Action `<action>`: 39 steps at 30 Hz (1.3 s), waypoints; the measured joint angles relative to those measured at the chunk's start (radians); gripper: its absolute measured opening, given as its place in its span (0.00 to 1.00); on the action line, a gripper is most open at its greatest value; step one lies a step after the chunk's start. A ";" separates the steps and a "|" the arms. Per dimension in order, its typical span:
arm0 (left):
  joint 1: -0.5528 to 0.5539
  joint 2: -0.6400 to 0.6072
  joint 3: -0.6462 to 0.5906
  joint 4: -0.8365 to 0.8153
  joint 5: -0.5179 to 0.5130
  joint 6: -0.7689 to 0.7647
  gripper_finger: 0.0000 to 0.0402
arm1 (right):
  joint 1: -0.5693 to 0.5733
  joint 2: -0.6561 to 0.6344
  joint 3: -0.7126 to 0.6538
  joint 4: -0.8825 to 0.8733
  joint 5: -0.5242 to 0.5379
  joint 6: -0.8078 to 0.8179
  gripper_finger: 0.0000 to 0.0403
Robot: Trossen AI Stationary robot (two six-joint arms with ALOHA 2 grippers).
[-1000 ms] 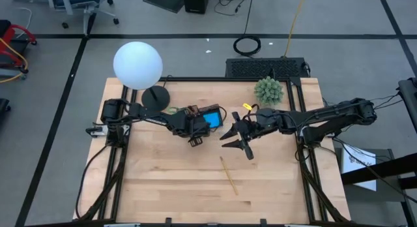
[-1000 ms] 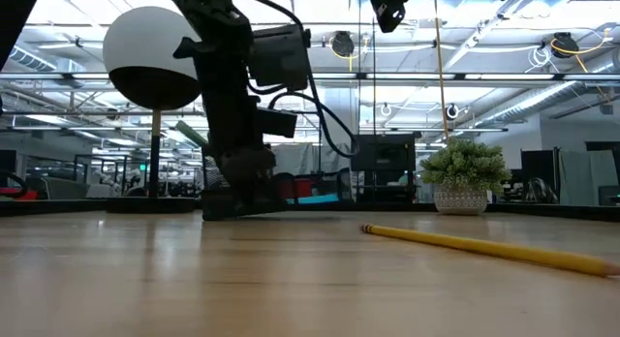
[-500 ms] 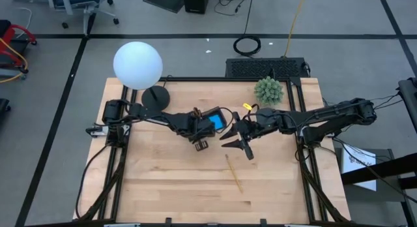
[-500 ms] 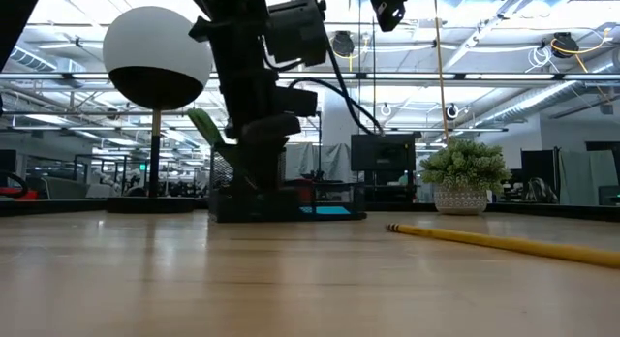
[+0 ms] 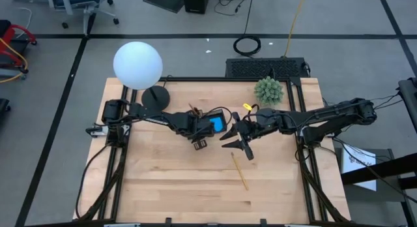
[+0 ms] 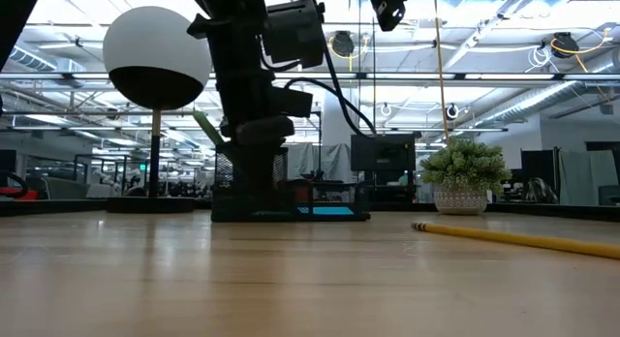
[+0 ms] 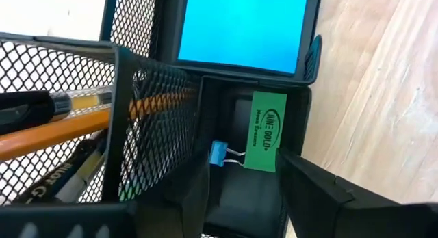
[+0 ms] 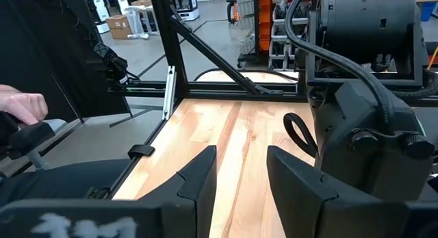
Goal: Pick and place office supplies into organizer
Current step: Put the yellow pencil into the black desk organizer
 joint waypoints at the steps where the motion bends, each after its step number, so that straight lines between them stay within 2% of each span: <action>1: 0.000 0.000 0.000 -0.003 0.000 0.000 0.44 | 0.000 0.000 0.000 0.000 0.000 0.000 0.29; 8: -0.021 -0.017 -0.002 -0.008 -0.017 0.001 0.48 | 0.000 0.000 0.000 0.000 0.000 0.000 0.29; 25: -0.111 -0.204 -0.002 -0.002 -0.097 -0.019 0.49 | 0.000 0.000 0.000 -0.009 0.002 -0.001 0.29; 34: -0.231 -0.289 -0.002 0.088 -0.123 -0.014 0.49 | 0.000 -0.010 -0.001 -0.140 0.004 0.001 0.29; 39: -0.335 -0.348 -0.001 0.165 -0.215 0.000 0.49 | 0.007 -0.021 -0.001 -0.209 0.026 0.035 0.29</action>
